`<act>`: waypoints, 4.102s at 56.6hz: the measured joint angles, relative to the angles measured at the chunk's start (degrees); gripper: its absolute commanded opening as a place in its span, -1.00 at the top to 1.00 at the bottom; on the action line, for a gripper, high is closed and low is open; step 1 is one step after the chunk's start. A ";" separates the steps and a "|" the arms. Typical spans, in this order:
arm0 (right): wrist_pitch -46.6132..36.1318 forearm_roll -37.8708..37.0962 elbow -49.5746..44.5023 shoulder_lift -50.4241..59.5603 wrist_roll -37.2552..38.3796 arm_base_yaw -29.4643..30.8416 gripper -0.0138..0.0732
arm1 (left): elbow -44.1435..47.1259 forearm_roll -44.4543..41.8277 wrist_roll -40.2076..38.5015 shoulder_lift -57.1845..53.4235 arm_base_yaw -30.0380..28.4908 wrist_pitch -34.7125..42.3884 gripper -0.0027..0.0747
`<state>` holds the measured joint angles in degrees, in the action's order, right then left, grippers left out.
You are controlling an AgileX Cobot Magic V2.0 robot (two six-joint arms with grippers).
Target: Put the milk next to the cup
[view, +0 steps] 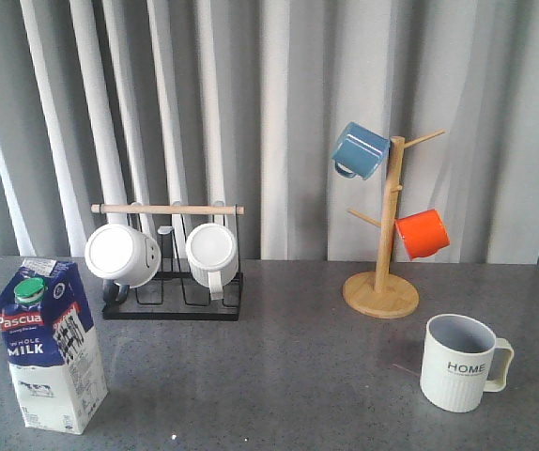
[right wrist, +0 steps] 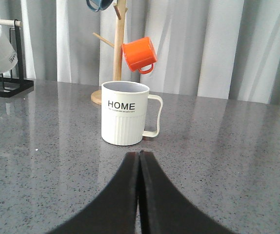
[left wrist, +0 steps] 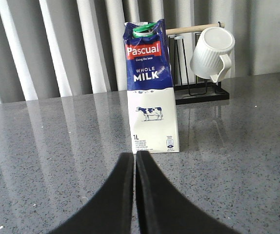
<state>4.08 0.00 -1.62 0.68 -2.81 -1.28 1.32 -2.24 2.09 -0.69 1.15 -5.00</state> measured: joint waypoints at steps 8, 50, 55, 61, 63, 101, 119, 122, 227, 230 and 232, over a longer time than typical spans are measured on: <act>0.00 0.00 0.00 0.00 0.00 0.00 0.70 | 0.00 0.00 0.00 0.00 0.00 0.00 0.95; -0.36 0.00 0.00 0.00 -0.19 0.00 0.70 | 0.00 -0.08 0.02 0.00 0.00 0.08 0.95; -6.52 -1.10 -0.17 0.00 -0.84 0.00 0.70 | 0.00 -1.51 0.63 0.00 0.00 3.67 0.95; -22.31 -1.27 -0.05 0.00 -0.64 0.00 0.70 | 0.00 -2.58 1.02 0.00 0.00 16.42 0.95; -25.60 -1.27 0.45 0.00 -0.64 0.00 0.70 | -0.38 -2.38 1.02 0.00 0.00 20.46 0.95; -14.10 15.88 28.94 -47.78 -8.25 0.00 0.69 | -34.11 32.52 17.97 46.87 0.00 7.02 0.94; -11.69 16.32 29.91 -48.66 -13.63 0.00 -0.14 | -35.22 32.52 18.15 51.94 0.00 6.89 0.25; -11.60 16.38 30.16 -48.85 -13.75 0.00 -0.40 | -36.34 32.52 18.20 51.94 0.00 6.33 0.00; -62.59 -6.44 34.25 -105.00 1.64 11.18 -0.66 | -41.76 32.52 18.33 51.89 0.00 5.00 -0.45; -62.28 -6.44 35.10 -105.35 1.64 11.45 -0.66 | -41.76 32.52 18.33 51.89 0.00 5.00 -0.45; -62.00 -6.44 35.68 -105.62 1.64 11.63 -0.66 | -41.76 32.52 18.33 51.89 0.00 5.00 -0.45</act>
<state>-57.92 -6.44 34.06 -104.94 -1.17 10.35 -40.44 30.28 20.42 51.20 1.15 0.00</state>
